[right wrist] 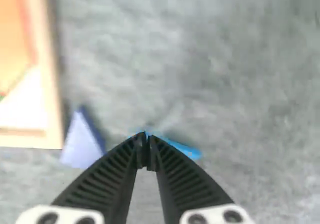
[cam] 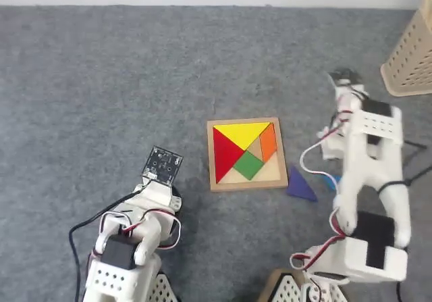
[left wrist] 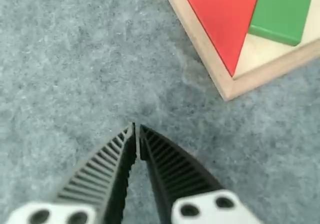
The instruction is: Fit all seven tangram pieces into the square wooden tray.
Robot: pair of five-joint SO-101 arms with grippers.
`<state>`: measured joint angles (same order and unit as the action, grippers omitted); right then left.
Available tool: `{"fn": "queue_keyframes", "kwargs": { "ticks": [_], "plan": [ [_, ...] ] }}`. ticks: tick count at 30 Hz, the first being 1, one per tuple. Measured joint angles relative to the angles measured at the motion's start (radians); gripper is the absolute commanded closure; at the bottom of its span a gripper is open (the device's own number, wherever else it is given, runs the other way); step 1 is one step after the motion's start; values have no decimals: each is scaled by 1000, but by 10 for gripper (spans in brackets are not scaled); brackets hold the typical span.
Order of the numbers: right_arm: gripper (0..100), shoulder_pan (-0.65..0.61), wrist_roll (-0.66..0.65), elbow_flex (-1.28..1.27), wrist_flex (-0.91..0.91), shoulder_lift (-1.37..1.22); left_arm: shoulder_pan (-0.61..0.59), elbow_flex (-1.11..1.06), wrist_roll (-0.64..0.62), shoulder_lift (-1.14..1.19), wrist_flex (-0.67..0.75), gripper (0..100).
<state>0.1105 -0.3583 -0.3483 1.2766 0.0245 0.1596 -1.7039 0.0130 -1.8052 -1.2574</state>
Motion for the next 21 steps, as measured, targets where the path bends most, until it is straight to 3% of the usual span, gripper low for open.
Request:
{"fn": "queue_keyframes", "kwargs": {
  "ticks": [5, 10, 15, 21],
  "plan": [
    [934, -52, -15, 15, 57, 0, 0, 0, 0, 0, 0, 988],
    [807, -23, -193, 15, 71, -55, 0, 0, 0, 0, 0, 988],
    [803, 15, -437, 12, 149, -100, 0, 0, 0, 0, 0, 988],
    [801, 25, -606, -46, 155, -100, 0, 0, 0, 0, 0, 988]
  ]
}}
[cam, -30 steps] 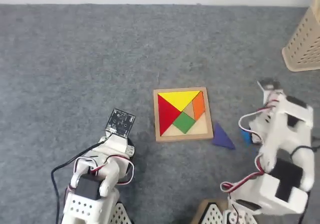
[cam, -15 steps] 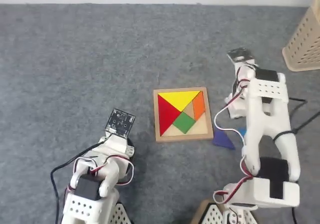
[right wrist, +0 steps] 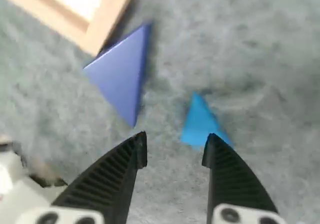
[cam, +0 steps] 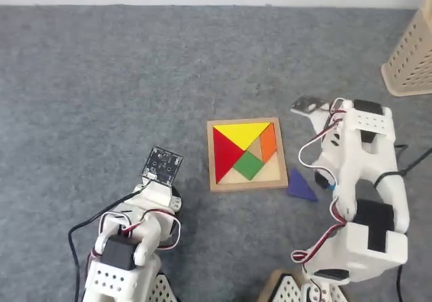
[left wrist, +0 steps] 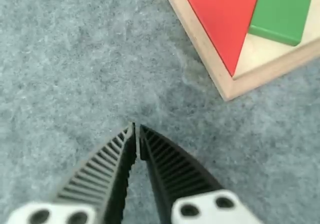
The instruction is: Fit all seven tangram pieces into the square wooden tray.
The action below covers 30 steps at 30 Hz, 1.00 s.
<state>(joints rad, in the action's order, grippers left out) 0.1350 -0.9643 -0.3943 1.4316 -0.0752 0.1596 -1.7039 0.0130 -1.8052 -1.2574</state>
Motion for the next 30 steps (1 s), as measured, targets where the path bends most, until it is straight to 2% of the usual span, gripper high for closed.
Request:
{"fn": "queue_keyframes", "kwargs": {
  "ticks": [7, 14, 19, 24, 27, 30],
  "plan": [
    [800, 63, -344, -2, -38, -6, 0, 0, 0, 0, 0, 988],
    [742, 110, -535, -61, -123, -6, 0, 0, 0, 0, 0, 988],
    [748, 110, -565, -160, -244, -5, 0, 0, 0, 0, 0, 988],
    [827, 112, -563, -184, -285, 0, 0, 0, 0, 0, 0, 988],
    [905, 112, -519, -173, -292, 0, 0, 0, 0, 0, 0, 988],
    [998, 112, -417, -173, -311, 0, 0, 0, 0, 0, 0, 988]
  ]
}}
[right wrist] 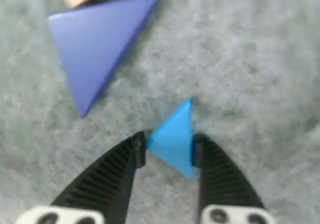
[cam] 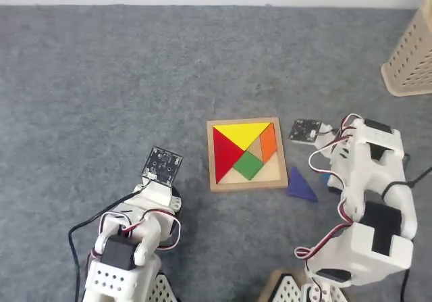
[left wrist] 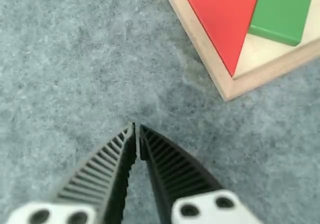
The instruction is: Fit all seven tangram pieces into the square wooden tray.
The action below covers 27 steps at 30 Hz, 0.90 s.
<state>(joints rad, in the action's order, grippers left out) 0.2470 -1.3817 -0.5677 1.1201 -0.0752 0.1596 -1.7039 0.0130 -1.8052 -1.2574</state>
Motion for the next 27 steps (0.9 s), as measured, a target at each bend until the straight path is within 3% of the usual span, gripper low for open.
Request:
{"fn": "queue_keyframes", "kwargs": {
  "ticks": [4, 10, 17, 27],
  "plan": [
    [976, -12, 226, -12, -43, 0, 0, 0, 0, 0, 0, 988],
    [987, -129, 612, 35, -43, -5, 0, 0, 0, 0, 0, 988],
    [801, -206, 1125, 198, -41, -100, 0, 0, 0, 0, 0, 988],
    [800, -219, 1198, 348, 41, -184, 0, 0, 0, 0, 0, 988]
  ]
}}
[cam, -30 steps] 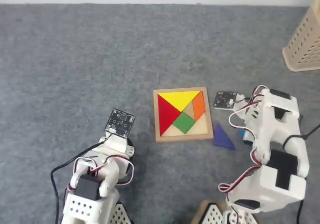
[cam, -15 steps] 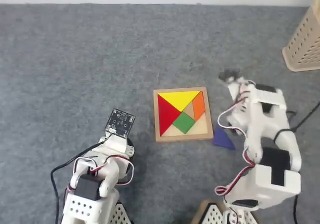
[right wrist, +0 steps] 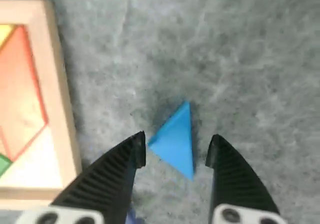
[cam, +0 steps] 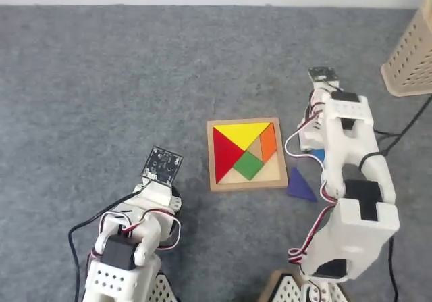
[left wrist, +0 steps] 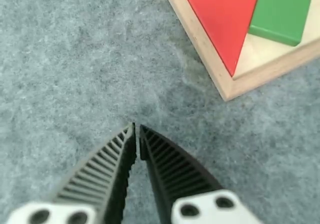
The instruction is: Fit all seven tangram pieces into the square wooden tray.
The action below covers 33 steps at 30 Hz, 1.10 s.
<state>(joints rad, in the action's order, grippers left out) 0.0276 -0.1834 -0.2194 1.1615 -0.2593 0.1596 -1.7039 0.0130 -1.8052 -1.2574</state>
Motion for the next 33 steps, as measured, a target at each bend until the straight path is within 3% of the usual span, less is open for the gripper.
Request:
{"fn": "queue_keyframes", "kwargs": {
  "ticks": [11, 22, 28, 33],
  "plan": [
    [800, -112, -6, 29, 63, 0, 0, 0, 0, 0, 0, 988],
    [803, -26, -49, 23, 6, -98, 0, 0, 0, 0, 0, 988],
    [913, -2, -57, 25, -2, -104, 0, 0, 0, 0, 0, 988],
    [842, 32, -60, 28, -5, -104, 0, 0, 0, 0, 0, 988]
  ]
}}
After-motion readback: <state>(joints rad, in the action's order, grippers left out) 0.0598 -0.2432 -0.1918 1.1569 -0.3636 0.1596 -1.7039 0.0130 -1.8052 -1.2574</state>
